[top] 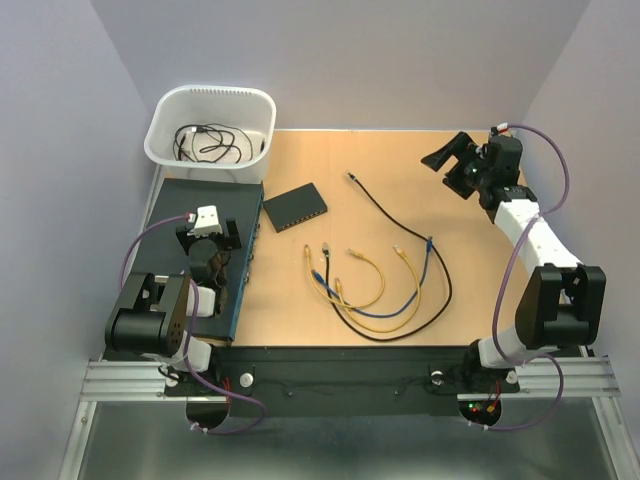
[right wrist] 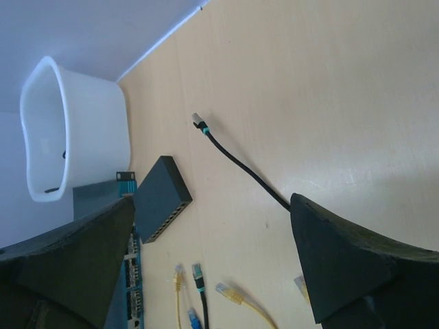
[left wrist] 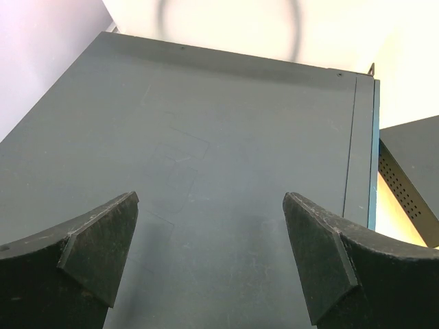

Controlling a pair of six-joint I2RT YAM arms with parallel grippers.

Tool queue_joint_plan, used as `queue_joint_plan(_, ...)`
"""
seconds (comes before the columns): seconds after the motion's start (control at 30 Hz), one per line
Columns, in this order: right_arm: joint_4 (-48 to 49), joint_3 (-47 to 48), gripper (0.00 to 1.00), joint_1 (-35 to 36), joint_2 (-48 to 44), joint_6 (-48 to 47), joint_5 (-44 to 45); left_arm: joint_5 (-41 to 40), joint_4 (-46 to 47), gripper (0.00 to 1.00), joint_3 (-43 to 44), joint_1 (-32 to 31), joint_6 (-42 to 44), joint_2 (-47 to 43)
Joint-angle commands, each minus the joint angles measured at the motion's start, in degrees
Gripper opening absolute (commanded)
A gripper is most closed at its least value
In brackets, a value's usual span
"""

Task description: Insert the plug into the switch port

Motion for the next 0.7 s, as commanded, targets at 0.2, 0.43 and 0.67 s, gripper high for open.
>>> queue_joint_plan(0.2, 1.17, -2.60, 1.00, -0.44, -3.07, 2.68, -1.44, -0.62, 15.96, 0.99, 1.22, 0.16, 0.47, -1.12)
queue_joint_plan(0.43, 2.74, -5.77, 1.00, -0.44, -1.32, 4.17, -5.40, -0.18, 16.84, 0.99, 0.87, 0.24, 0.12, -0.95)
queue_joint_plan(0.67, 8.46, -8.57, 1.00, -0.44, -0.61, 5.14, -11.39, -1.05, 16.14, 0.99, 1.13, 1.47, -2.07, -1.73)
